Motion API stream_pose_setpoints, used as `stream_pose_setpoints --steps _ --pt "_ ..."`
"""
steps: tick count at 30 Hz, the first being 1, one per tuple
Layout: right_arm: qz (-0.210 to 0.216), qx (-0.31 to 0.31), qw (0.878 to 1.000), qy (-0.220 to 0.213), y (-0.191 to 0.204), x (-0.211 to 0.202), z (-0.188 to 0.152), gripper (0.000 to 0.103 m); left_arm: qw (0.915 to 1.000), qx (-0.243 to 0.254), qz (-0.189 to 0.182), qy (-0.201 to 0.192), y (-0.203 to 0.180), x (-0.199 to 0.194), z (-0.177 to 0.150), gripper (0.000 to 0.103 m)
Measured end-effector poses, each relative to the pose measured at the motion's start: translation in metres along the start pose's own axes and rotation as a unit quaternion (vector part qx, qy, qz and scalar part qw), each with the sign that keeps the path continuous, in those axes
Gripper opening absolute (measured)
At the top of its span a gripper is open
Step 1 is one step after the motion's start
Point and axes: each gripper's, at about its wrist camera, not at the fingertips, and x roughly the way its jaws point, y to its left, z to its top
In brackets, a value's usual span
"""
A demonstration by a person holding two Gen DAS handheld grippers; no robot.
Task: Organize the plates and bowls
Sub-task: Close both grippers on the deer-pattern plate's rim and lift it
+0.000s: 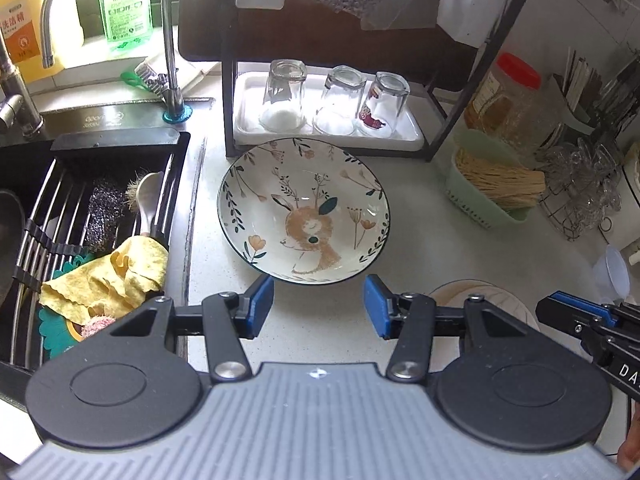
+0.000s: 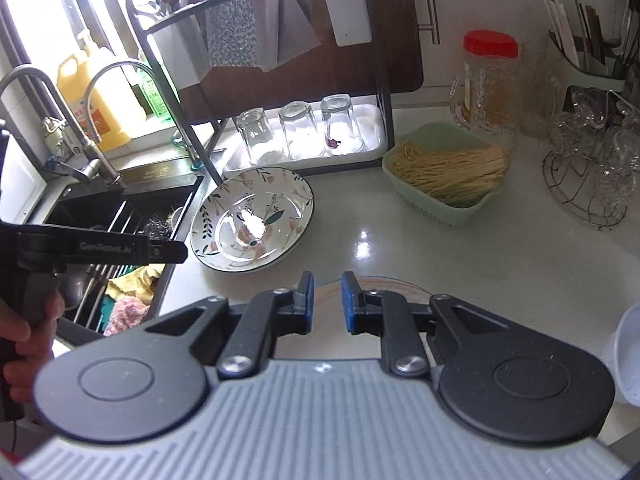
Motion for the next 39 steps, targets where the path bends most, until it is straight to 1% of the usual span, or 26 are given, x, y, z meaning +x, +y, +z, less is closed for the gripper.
stream_pose_setpoints --steps 2,5,7,9,10,11,12,13,17,21,25,28,30,31,34,35,36,37,38,39 --pt "0.004 0.002 1.000 0.003 0.006 0.009 0.005 0.019 1.0000 0.000 -0.001 0.004 0.008 0.009 0.007 0.056" --pt "0.002 0.005 1.000 0.013 0.015 0.027 0.013 0.019 0.9998 0.015 -0.003 0.013 0.018 0.023 0.017 0.056" --pt "-0.016 -0.011 1.000 0.019 0.026 0.037 0.018 0.019 0.9996 0.022 -0.005 0.017 0.027 0.032 0.025 0.056" --pt "-0.017 -0.026 0.999 0.023 0.037 0.047 0.025 0.019 0.9992 0.029 -0.008 0.024 0.035 0.040 0.034 0.058" --pt "-0.018 -0.027 0.999 0.026 0.042 0.052 0.028 0.029 0.9991 0.033 -0.007 0.026 0.039 0.044 0.038 0.062" --pt "-0.019 -0.025 0.999 0.028 0.045 0.058 0.030 0.048 0.9989 0.037 -0.007 0.027 0.043 0.048 0.042 0.065" --pt "-0.017 -0.021 0.999 0.029 0.047 0.064 0.032 0.055 0.9987 0.041 -0.010 0.028 0.047 0.052 0.046 0.065" --pt "-0.013 -0.018 0.999 0.030 0.051 0.070 0.035 0.057 0.9985 0.044 -0.012 0.030 0.051 0.056 0.050 0.065" --pt "-0.019 -0.006 0.999 0.037 0.061 0.095 0.044 0.056 0.9969 0.069 -0.008 0.037 0.063 0.076 0.067 0.065" --pt "-0.027 0.019 0.998 0.056 0.062 0.121 0.052 0.055 0.9957 0.078 -0.021 0.045 0.075 0.095 0.080 0.065" --pt "-0.043 0.048 0.996 0.060 0.053 0.142 0.061 0.054 0.9942 0.080 -0.036 0.061 0.083 0.115 0.090 0.065" --pt "-0.046 0.080 0.994 0.064 0.041 0.156 0.065 0.053 0.9935 0.081 -0.043 0.068 0.086 0.127 0.094 0.064" --pt "-0.045 0.088 0.993 0.064 0.038 0.165 0.065 0.049 0.9925 0.083 -0.048 0.076 0.088 0.135 0.094 0.064" --pt "-0.045 0.091 0.993 0.066 0.037 0.169 0.065 0.045 0.9921 0.082 -0.054 0.079 0.089 0.137 0.093 0.063" --pt "-0.050 0.106 0.990 0.077 0.037 0.182 0.063 0.038 0.9906 0.093 -0.062 0.079 0.091 0.143 0.091 0.062" --pt "-0.054 0.109 0.989 0.082 0.037 0.186 0.063 0.036 0.9898 0.097 -0.063 0.083 0.092 0.147 0.092 0.055" --pt "-0.063 0.106 0.989 0.083 0.038 0.188 0.063 0.036 0.9891 0.098 -0.062 0.091 0.094 0.152 0.094 0.049" --pt "-0.069 0.100 0.989 0.084 0.040 0.189 0.063 0.034 0.9885 0.091 -0.070 0.099 0.098 0.156 0.097 0.041" --pt "-0.072 0.094 0.989 0.088 0.041 0.191 0.064 0.031 0.9880 0.082 -0.083 0.101 0.102 0.159 0.099 0.037" --pt "-0.075 0.091 0.989 0.092 0.040 0.193 0.065 0.029 0.9871 0.074 -0.100 0.101 0.106 0.161 0.102 0.035"
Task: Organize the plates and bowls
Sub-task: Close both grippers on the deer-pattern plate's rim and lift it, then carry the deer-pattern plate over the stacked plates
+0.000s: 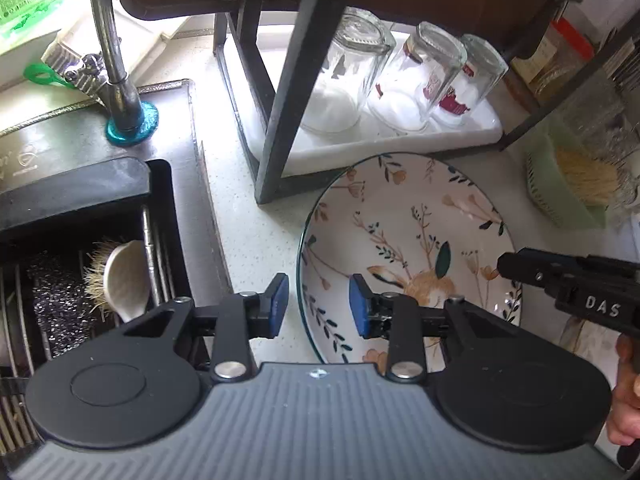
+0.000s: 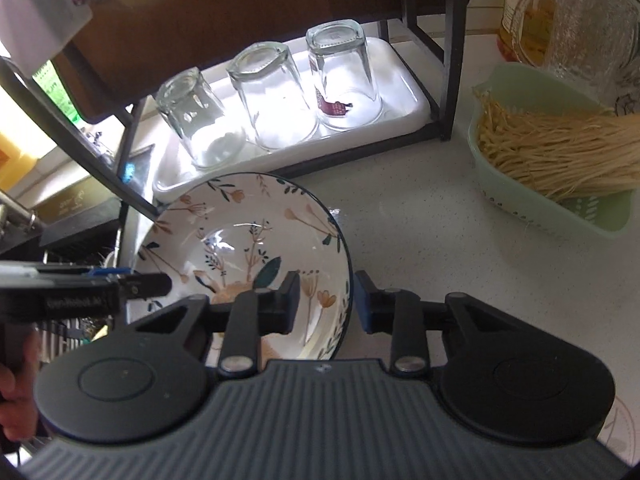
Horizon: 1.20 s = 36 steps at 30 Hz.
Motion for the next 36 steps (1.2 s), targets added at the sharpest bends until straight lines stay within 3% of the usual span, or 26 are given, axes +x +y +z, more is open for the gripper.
stream_pose_setpoints --steps 8,14,18,25,29,32,36 --pt "0.006 0.026 0.999 0.032 -0.011 0.018 0.007 0.017 0.9995 0.025 -0.020 0.004 0.005 0.007 0.012 0.026" --pt "0.025 0.039 0.998 0.036 -0.015 0.022 0.005 0.017 0.9994 0.006 -0.031 0.015 0.012 0.010 0.014 0.026" --pt "0.054 0.068 0.995 0.041 -0.024 0.018 0.002 0.017 0.9971 -0.028 -0.065 0.028 0.027 0.005 0.019 0.026" --pt "0.066 0.077 0.995 0.023 -0.022 -0.019 -0.007 0.017 0.9943 -0.035 -0.093 0.038 0.027 -0.020 0.025 0.026" --pt "0.071 0.106 0.992 0.008 -0.031 -0.045 -0.015 0.018 0.9944 -0.030 -0.094 0.038 0.009 -0.033 0.019 0.026" --pt "0.075 0.147 0.986 -0.010 -0.046 -0.070 -0.021 0.018 0.9923 -0.034 -0.110 0.044 -0.006 -0.043 0.011 0.026" --pt "0.067 0.150 0.986 -0.038 -0.060 -0.107 -0.030 0.017 0.9888 -0.046 -0.136 0.042 -0.034 -0.056 -0.006 0.026"
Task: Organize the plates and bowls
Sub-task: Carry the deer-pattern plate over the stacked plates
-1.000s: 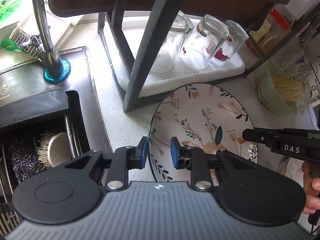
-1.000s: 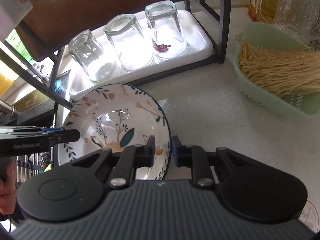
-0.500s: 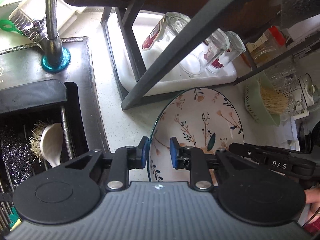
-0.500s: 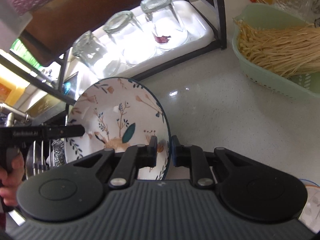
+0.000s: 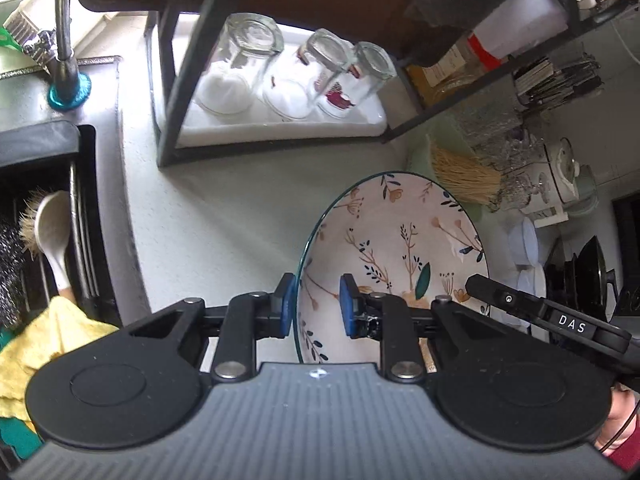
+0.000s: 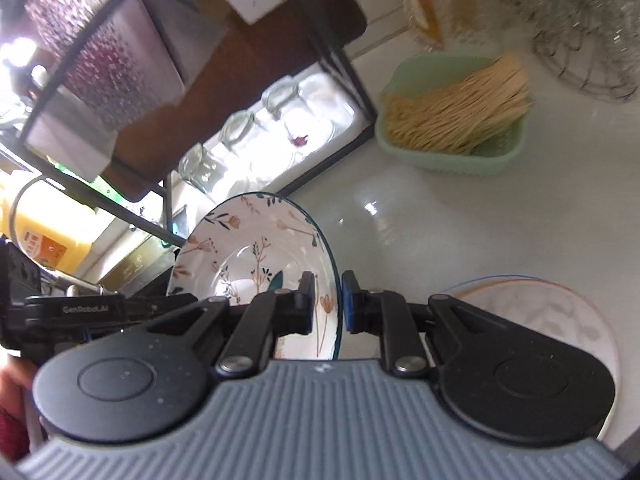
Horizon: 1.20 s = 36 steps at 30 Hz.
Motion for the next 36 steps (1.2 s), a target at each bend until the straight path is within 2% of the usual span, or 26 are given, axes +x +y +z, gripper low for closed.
stream_pose_setpoints --steps 7,14,18,24,30,36 --pt "-0.004 0.021 0.999 -0.029 -0.030 -0.052 -0.013 0.017 0.9997 0.018 -0.019 0.000 -0.052 0.000 -0.034 0.026" --pt "0.004 0.014 1.000 -0.015 -0.059 -0.080 -0.030 0.017 0.9998 0.017 -0.014 0.005 -0.079 -0.001 -0.069 0.026" --pt "0.016 0.001 1.000 0.002 -0.080 -0.082 -0.036 0.017 0.9998 0.021 0.007 0.001 -0.094 0.007 -0.091 0.026" --pt "0.039 -0.017 0.999 0.028 -0.108 -0.080 -0.035 0.017 0.9994 -0.015 0.032 -0.009 -0.108 0.021 -0.117 0.026" --pt "0.055 -0.010 0.997 0.049 -0.132 -0.066 -0.030 0.017 0.9972 -0.039 0.063 -0.012 -0.115 0.044 -0.127 0.026" --pt "0.057 -0.026 0.996 0.058 -0.151 -0.057 -0.034 0.017 0.9947 -0.006 0.103 -0.002 -0.139 0.061 -0.128 0.026"
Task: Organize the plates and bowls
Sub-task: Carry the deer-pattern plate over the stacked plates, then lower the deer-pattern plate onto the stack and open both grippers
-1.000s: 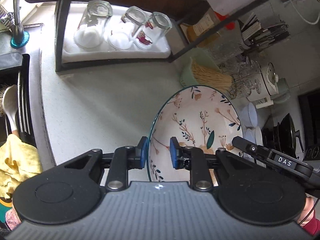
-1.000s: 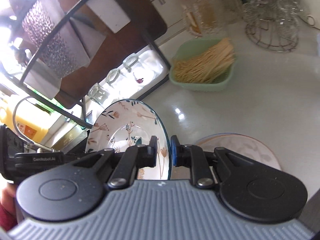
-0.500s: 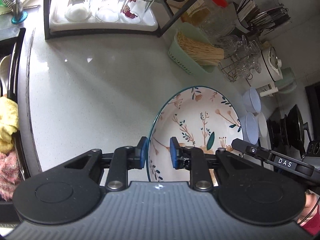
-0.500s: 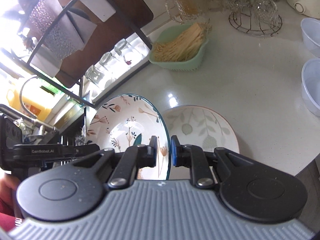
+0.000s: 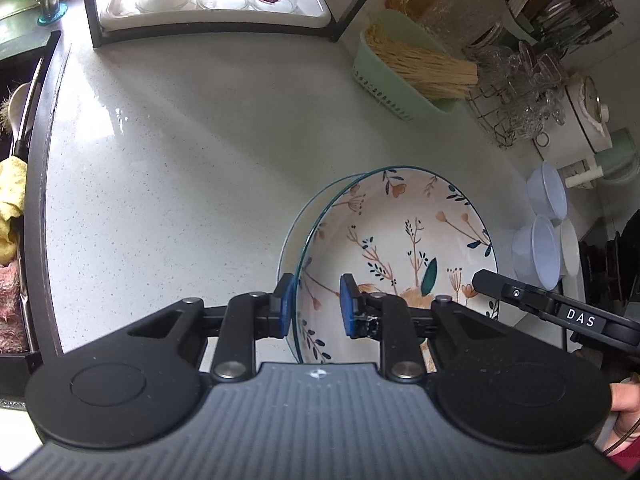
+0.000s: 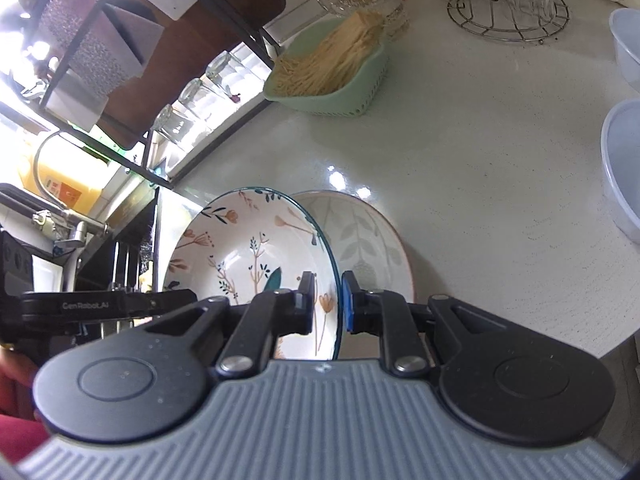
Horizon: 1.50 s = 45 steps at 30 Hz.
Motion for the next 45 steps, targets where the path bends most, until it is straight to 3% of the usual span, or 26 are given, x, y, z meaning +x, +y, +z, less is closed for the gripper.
stream_pose_setpoints --steps 5,8,12,16,21,25,32,40,45 --pt "0.008 -0.004 1.000 0.013 -0.011 0.012 -0.001 0.017 0.9999 0.006 0.016 -0.001 -0.008 0.004 0.009 0.026" --pt "0.013 -0.017 1.000 0.017 -0.012 0.018 0.001 0.017 0.9986 0.029 0.043 0.007 -0.014 0.012 0.014 0.026" --pt "0.005 -0.034 0.999 0.021 -0.012 0.025 0.002 0.017 0.9986 0.004 0.052 0.012 -0.013 0.021 0.016 0.026" --pt "0.007 -0.038 0.999 0.026 -0.016 0.027 0.004 0.017 0.9973 0.011 0.072 0.011 -0.022 0.024 0.016 0.026" --pt "-0.001 -0.076 0.996 0.038 -0.012 0.032 0.007 0.017 0.9951 0.027 0.095 0.007 -0.030 0.027 0.013 0.029" --pt "-0.012 -0.116 0.992 0.045 -0.003 0.035 0.010 0.017 0.9947 0.012 0.102 -0.003 -0.031 0.026 0.011 0.034" --pt "-0.018 -0.159 0.986 0.053 0.001 0.034 0.011 0.017 0.9888 -0.045 0.131 -0.055 -0.021 0.014 0.007 0.033" --pt "-0.023 -0.179 0.981 0.070 0.006 0.037 0.017 0.017 0.9806 -0.096 0.117 -0.125 -0.024 -0.003 -0.010 0.034" --pt "-0.034 -0.193 0.977 0.084 0.011 0.039 0.021 0.017 0.9789 -0.111 0.103 -0.138 -0.029 -0.004 -0.025 0.034"
